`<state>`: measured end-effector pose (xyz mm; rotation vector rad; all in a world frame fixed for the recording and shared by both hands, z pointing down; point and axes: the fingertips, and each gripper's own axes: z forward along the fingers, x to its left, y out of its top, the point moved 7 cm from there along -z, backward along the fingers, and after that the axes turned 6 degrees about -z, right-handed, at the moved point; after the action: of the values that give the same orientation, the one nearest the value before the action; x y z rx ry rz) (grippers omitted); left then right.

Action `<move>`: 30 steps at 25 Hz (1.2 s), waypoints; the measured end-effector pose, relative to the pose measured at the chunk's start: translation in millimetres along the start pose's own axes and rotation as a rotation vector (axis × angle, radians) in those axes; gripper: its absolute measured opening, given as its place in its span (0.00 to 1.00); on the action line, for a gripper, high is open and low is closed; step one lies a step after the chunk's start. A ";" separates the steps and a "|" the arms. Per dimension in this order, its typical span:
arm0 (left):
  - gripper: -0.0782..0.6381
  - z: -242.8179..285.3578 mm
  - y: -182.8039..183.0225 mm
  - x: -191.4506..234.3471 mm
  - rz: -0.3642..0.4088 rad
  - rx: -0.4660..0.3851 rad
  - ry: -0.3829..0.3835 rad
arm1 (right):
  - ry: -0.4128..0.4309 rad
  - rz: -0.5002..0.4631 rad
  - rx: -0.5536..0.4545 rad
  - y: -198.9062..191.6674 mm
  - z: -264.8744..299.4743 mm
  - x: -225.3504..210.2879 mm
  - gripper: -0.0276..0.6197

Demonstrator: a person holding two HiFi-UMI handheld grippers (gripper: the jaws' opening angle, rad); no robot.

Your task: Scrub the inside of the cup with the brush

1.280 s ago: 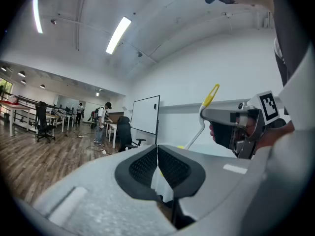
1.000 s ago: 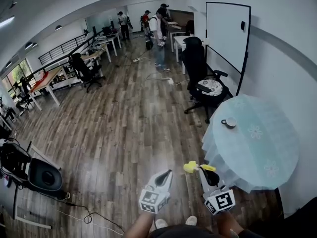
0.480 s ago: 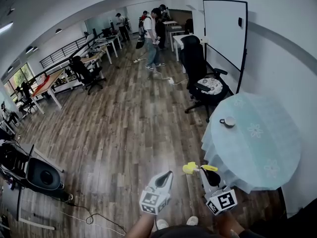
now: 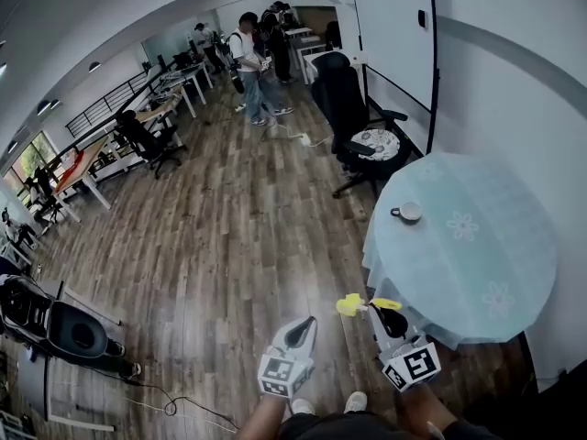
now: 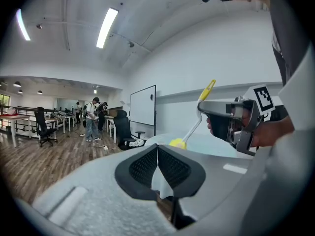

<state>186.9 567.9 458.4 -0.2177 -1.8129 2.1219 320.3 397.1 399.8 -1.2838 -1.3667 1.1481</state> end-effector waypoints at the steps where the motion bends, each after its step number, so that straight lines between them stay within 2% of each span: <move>1: 0.12 4.8 1.9 -4.4 0.003 0.004 -0.006 | -0.007 0.002 -0.002 -0.1 -2.0 -6.6 0.10; 9: 0.12 39.2 10.9 -4.7 0.020 0.015 -0.043 | -0.050 0.015 0.009 -8.0 3.0 -34.6 0.10; 16: 0.12 74.9 7.4 20.7 0.000 0.005 -0.078 | -0.057 -0.052 0.028 -12.7 38.6 -41.8 0.10; 21: 0.12 100.9 30.9 66.5 0.002 -0.025 -0.121 | -0.059 -0.116 -0.001 9.0 100.6 -35.1 0.10; 24: 0.12 115.7 45.7 97.7 0.006 -0.040 -0.139 | -0.050 -0.116 -0.019 15.1 135.4 -33.2 0.10; 30: 0.12 132.0 56.4 160.5 0.013 -0.060 -0.147 | -0.071 -0.132 -0.038 9.7 190.4 -24.9 0.10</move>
<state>-15.0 494.8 442.6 -0.0909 -1.9648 2.1445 135.1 364.3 360.3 -1.1703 -1.5090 1.0900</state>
